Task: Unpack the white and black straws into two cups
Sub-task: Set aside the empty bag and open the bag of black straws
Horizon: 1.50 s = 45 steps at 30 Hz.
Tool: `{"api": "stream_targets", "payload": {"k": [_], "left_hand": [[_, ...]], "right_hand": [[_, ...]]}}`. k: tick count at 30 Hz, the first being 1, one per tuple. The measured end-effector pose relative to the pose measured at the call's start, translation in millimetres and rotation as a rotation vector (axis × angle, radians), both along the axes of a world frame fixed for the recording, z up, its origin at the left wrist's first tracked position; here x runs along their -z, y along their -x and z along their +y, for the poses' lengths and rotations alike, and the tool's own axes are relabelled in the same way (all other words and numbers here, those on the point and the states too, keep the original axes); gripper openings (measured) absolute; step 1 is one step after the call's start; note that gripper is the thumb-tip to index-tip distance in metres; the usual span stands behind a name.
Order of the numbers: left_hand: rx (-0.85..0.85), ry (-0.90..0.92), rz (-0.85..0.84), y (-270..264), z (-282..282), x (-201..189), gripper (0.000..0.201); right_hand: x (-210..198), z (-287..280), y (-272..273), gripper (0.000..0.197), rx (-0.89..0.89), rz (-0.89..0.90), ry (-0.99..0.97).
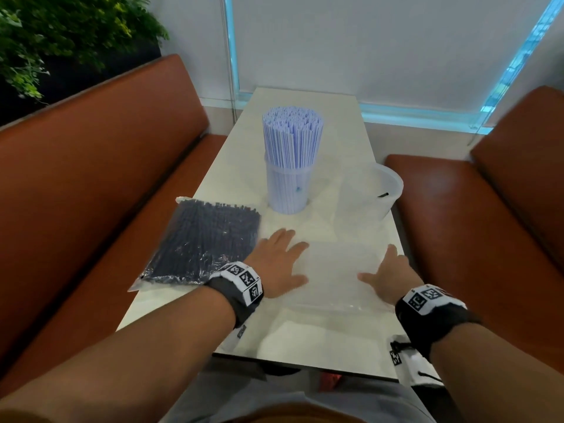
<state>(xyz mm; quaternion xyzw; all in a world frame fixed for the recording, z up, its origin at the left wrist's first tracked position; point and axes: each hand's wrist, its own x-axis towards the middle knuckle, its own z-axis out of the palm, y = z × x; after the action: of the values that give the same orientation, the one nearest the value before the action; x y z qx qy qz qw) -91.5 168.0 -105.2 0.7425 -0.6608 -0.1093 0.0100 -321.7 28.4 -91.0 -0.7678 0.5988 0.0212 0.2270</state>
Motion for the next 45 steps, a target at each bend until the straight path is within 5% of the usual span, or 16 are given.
{"api": "stream_targets", "payload": {"k": [4,8,14,26,32,37,39,42,45], "left_hand": [[0.057,-0.262,-0.053,15,-1,30,0.081],[0.116,-0.335,-0.089,18,-4,39,0.098],[0.147,-0.392,-0.138,26,-8,47,0.102],[0.161,-0.348,-0.095,48,0,66,0.1],[0.154,-0.377,-0.073,47,-3,56,0.102],[0.077,-0.225,0.139,37,-1,34,0.09],[-0.019,-0.064,0.26,26,1,19,0.083],[-0.16,0.198,0.389,-6,6,-8,0.063],[-0.329,0.275,0.318,-58,17,-33,0.047]], "right_hand": [[-2,13,-21,0.074,-0.306,-0.032,0.182],[31,35,-30,0.099,-0.611,0.342,0.01],[51,25,-19,0.121,-0.554,0.412,-0.068],[78,37,15,0.109,-0.557,0.374,-0.045],[66,40,10,0.122,-0.529,0.388,-0.059],[24,34,-6,0.135,-0.473,0.394,-0.107],[2,30,-23,0.125,-0.461,0.348,-0.054],[-23,31,-64,0.088,-0.429,0.038,-0.021],[-30,48,-120,0.073,-0.41,-0.23,-0.144]]}}
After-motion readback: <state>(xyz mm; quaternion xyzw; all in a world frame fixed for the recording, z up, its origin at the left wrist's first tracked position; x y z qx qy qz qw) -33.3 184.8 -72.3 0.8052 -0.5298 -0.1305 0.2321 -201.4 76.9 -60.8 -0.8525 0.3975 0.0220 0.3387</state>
